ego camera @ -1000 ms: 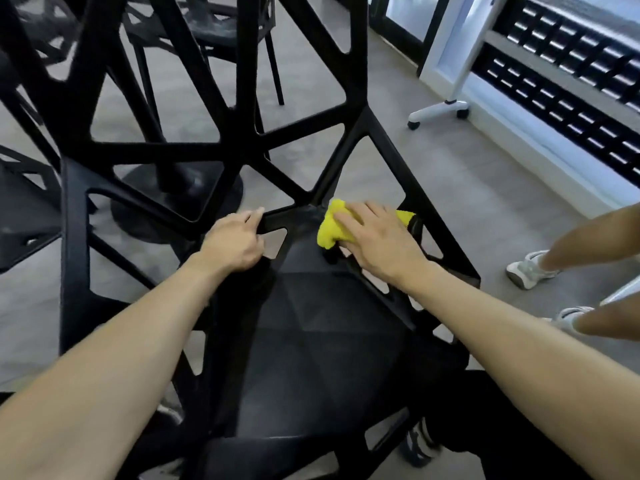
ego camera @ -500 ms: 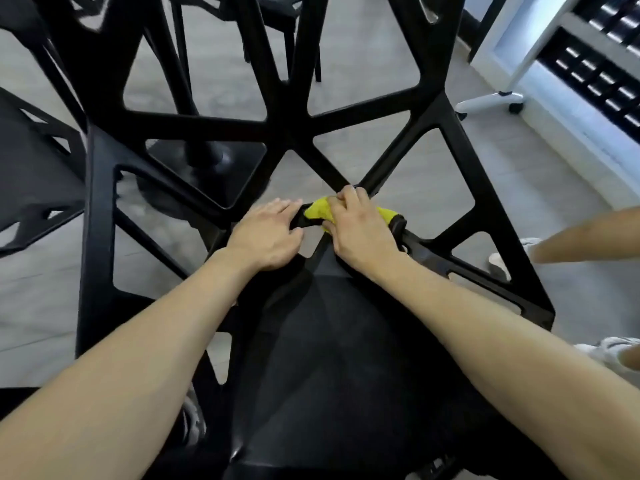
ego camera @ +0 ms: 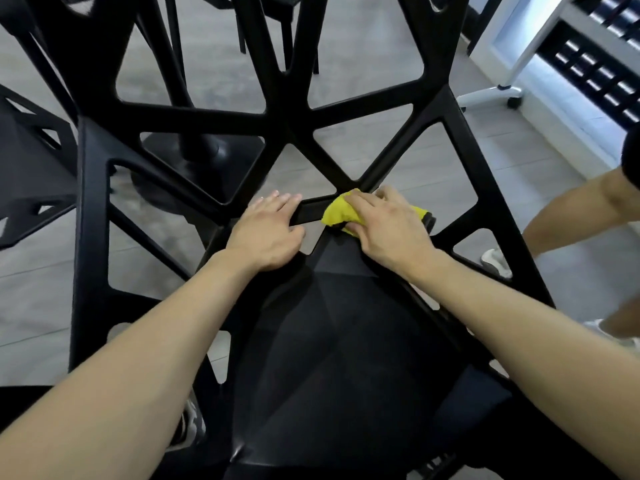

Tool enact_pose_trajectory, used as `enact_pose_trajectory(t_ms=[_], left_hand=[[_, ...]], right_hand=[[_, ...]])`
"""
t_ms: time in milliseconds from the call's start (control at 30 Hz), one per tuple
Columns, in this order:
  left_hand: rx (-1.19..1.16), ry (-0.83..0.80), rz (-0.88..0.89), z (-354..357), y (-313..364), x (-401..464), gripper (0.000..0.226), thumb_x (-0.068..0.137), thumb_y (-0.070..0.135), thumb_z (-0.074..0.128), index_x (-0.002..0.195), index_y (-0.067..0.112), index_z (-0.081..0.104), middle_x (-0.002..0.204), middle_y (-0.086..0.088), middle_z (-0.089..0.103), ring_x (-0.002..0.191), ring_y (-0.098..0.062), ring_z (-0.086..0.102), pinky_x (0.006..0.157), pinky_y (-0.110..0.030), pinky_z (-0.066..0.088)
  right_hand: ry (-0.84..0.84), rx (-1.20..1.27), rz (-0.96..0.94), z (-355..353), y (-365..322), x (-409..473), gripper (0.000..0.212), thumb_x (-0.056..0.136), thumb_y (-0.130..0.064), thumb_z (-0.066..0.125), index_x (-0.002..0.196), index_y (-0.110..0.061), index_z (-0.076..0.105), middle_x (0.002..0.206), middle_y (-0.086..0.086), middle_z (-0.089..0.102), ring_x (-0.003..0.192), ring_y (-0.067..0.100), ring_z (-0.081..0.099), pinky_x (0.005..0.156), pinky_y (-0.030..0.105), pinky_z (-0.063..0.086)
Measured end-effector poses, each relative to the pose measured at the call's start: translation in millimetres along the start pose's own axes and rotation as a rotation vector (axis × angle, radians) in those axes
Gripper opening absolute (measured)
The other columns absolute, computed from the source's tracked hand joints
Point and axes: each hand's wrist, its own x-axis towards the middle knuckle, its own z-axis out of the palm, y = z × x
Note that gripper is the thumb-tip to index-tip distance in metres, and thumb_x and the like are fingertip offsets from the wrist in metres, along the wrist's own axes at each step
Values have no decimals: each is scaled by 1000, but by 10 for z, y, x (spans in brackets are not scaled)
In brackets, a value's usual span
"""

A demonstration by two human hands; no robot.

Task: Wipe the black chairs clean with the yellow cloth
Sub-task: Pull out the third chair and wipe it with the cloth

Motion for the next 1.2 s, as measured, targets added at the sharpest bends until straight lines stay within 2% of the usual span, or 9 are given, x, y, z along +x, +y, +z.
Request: enact_pose_trajectory(t_ms=[167,267,433,600,800,967,1000,1133,1200], left_hand=[[19,2,9,34,-29,39,70,107,38,42,173,22,21,180,-1,20,167,-19,7,136,-39,2],[22,7,8,38,-31,21,71,106,37,41,173,24,21,180,0,19,168,-17,5,136,-38,0],[12,5,0,80,-58,41,74,103,41,37,173,26,20,180,2,17,167,-15,2,136,-39,-1],[4,-24,3,53,-78,55,72,105,37,39,173,26,19,180,2,17,167,-14,2,136,-38,-1],[8,-27,7,94,-94,66,81,95,46,29,173,28,17,181,4,15,167,-12,0,136,-39,-2],[-4,-50,3,24,-78,52,88,88,50,23,173,28,17,181,4,15,167,-12,0,136,-38,-1],[-3,-41,3,40,-73,38,88,88,50,24,173,28,17,181,4,15,167,-12,0,136,-38,-2],[22,-2,4,115,-85,58,82,96,53,33,172,29,19,180,4,16,167,-12,0,136,-39,-1],[8,-8,-7,93,-69,75,79,100,55,40,172,31,19,180,5,18,167,-12,1,136,-39,0]], right_hand=[[-1,115,119,164,-518,-74,62,93,-45,64,141,-9,54,143,12,55,117,36,50,103,47,46],[-4,77,-54,-117,-49,-74,52,87,-13,66,138,-12,58,135,11,62,109,38,53,94,52,51],[473,16,228,-622,439,380,45,90,-4,59,135,-9,62,136,13,59,108,39,53,96,46,47],[11,-33,6,-86,-98,56,49,81,2,61,130,-3,64,127,17,62,98,40,54,82,54,53],[426,-149,326,-877,424,425,48,87,-2,58,135,-5,60,132,14,60,106,38,52,91,46,47],[-124,-38,67,-307,-132,33,42,74,4,66,115,-4,65,122,15,65,98,40,55,79,52,54],[-99,-33,83,-416,-89,48,41,77,2,65,118,-7,66,123,12,66,102,38,54,82,51,53],[390,-183,380,-973,377,413,46,86,-3,56,132,-6,59,127,16,59,109,40,52,89,48,48],[377,-202,381,-906,390,423,47,87,-2,55,134,-4,58,131,17,57,107,40,51,90,48,47]])
